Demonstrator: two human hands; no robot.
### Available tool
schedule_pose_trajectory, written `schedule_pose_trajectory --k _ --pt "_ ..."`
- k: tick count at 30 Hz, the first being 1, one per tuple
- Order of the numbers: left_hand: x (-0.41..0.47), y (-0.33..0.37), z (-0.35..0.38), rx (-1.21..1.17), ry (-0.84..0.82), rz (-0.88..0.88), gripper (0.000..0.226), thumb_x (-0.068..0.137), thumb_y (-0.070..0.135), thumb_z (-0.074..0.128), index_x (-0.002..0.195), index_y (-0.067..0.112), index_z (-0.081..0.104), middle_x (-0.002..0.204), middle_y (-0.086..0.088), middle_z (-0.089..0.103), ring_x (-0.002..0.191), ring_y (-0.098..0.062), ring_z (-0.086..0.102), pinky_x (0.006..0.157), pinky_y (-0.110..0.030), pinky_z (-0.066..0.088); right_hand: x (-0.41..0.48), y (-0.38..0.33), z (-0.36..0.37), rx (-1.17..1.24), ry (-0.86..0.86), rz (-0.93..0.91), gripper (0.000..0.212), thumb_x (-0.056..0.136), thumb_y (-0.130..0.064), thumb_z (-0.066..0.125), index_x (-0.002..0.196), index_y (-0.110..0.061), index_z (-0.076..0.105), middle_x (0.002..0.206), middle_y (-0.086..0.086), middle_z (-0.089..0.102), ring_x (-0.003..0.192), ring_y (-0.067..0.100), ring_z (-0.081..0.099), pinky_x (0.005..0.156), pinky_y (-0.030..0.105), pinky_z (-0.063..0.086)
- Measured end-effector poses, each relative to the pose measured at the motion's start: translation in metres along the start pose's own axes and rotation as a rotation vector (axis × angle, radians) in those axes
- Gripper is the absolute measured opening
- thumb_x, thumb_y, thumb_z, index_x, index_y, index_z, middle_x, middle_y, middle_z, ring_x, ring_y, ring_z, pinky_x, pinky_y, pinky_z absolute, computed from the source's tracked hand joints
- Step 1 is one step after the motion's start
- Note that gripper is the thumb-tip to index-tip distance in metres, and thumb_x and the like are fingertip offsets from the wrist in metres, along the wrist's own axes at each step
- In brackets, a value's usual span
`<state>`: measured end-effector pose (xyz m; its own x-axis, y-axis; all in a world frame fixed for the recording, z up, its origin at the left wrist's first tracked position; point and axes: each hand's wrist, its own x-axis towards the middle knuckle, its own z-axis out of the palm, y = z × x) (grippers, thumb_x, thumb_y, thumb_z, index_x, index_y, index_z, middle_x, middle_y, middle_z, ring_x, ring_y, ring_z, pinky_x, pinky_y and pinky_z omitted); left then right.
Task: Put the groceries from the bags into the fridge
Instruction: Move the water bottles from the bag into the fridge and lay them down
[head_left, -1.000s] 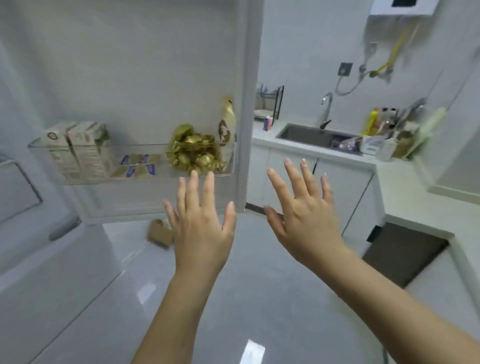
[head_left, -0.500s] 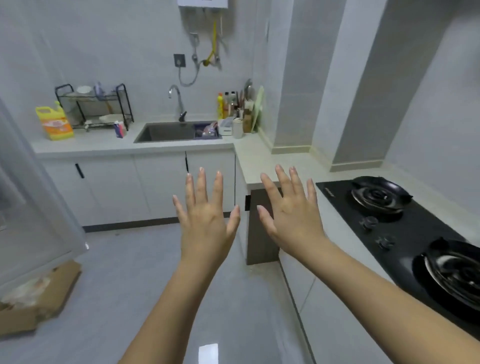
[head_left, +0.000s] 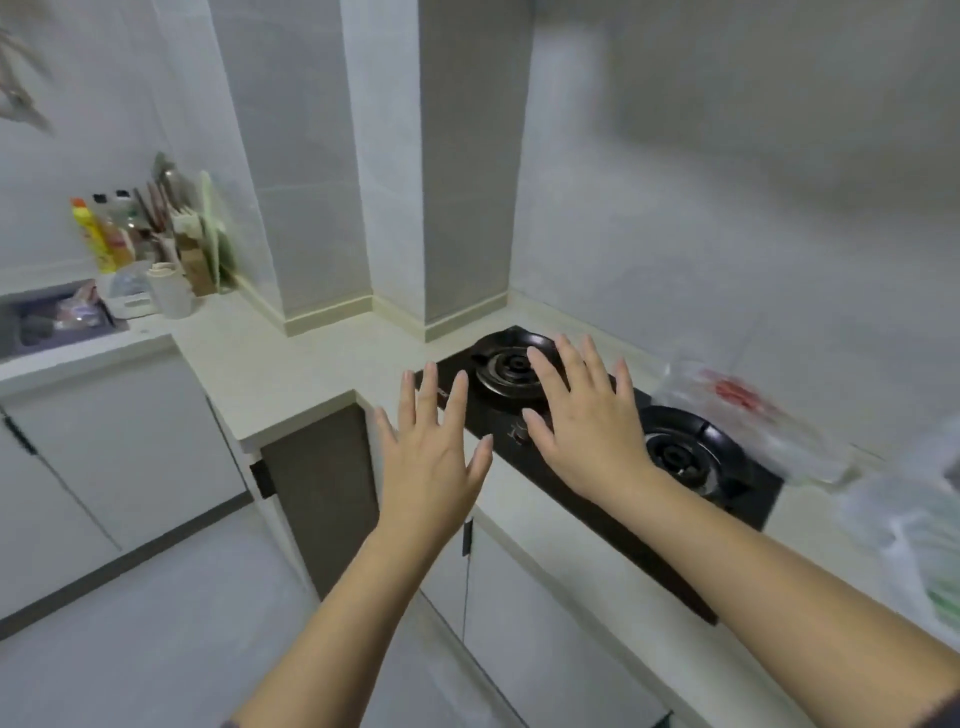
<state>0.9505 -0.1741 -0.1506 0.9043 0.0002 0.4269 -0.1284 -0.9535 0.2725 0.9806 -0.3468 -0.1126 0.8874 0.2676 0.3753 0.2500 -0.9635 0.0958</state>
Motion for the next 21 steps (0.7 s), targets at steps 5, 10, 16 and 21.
schedule_pose_trajectory --k 5,10,16,21 --pt "0.037 0.041 0.046 -0.059 -0.064 0.208 0.07 0.093 0.051 0.04 0.154 0.021 0.021 0.162 -0.01 0.011 0.15 -0.032 0.004 0.116 -0.061 0.011 -0.008 0.057 0.013 -0.046 -0.087 0.184 0.066 0.101 -0.05 0.029 0.156 -0.026 0.003 0.165 0.007 0.001 0.151 0.029 -0.003 0.121 0.054 0.007" --pt "0.061 0.104 0.08 -0.082 -0.099 0.394 0.069 0.091 0.048 0.048 0.151 0.019 0.03 0.159 -0.013 0.023 0.148 -0.033 0.015 0.113 -0.063 0.018 -0.032 0.117 0.021 -0.069 -0.099 0.346 0.066 0.1 -0.048 0.037 0.156 -0.023 0.012 0.164 0.008 0.007 0.151 0.029 0.0 0.12 0.054 0.01" --pt "0.082 0.19 0.115 -0.093 -0.124 0.557 0.069 0.09 0.046 0.054 0.148 0.016 0.035 0.155 -0.016 0.031 0.146 -0.035 0.023 0.109 -0.067 0.022 -0.069 0.21 0.024 -0.125 -0.143 0.542 0.069 0.099 -0.048 0.037 0.157 -0.024 0.007 0.164 0.006 0.005 0.151 0.029 0.001 0.119 0.053 0.006" --pt "0.086 0.286 0.149 -0.127 -0.15 0.679 0.069 0.087 0.043 0.06 0.146 0.014 0.04 0.154 -0.017 0.034 0.144 -0.036 0.028 0.107 -0.067 0.023 -0.115 0.312 0.023 -0.161 -0.179 0.711 0.066 0.101 -0.046 0.034 0.157 -0.025 0.007 0.164 0.006 0.003 0.151 0.029 0.0 0.119 0.052 0.008"
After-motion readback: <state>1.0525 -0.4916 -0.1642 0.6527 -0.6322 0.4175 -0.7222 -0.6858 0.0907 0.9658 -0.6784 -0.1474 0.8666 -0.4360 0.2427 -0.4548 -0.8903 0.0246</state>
